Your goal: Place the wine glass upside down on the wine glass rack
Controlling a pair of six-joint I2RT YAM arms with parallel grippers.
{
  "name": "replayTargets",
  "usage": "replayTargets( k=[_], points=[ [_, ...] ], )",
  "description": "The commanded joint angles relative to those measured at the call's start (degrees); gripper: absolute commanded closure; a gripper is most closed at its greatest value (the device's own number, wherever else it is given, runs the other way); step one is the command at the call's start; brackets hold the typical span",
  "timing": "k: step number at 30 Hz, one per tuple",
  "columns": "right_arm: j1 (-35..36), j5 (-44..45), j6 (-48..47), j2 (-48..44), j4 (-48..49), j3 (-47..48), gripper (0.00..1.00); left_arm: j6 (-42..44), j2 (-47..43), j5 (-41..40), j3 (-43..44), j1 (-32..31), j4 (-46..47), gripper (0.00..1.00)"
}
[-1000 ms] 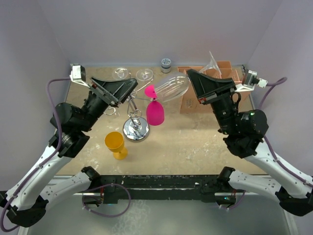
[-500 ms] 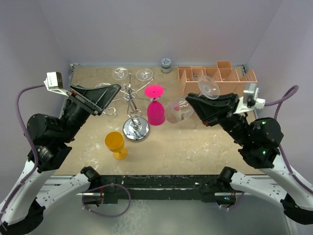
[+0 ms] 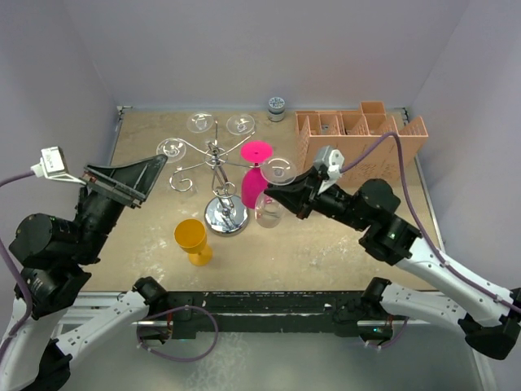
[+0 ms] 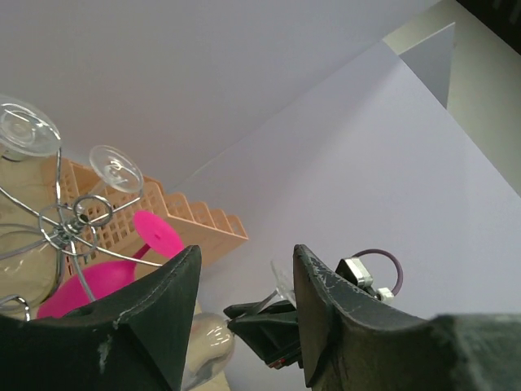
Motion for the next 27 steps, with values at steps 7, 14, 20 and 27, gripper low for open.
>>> replayTargets(
  k=[7,14,20,27],
  points=[
    [-0.19,-2.00,-0.84,5.94,7.28,-1.08,1.00,4.39,-1.73,-8.30,3.58,0.02,-8.47,0.53],
    [-0.16,-4.15,0.50,9.22,9.87,-1.68,1.00,4.68,-2.12,-10.27,3.44,0.02,-9.92,0.53],
    [0.40,-4.15,0.34,11.31,10.70,-2.12,1.00,4.59,-2.06,-10.67,3.30,0.04,-10.28,0.53],
    [1.54,-4.07,-0.04,13.48,10.84,-2.39,1.00,3.89,-2.01,-10.72,3.12,0.02,-10.48,0.52]
  ],
)
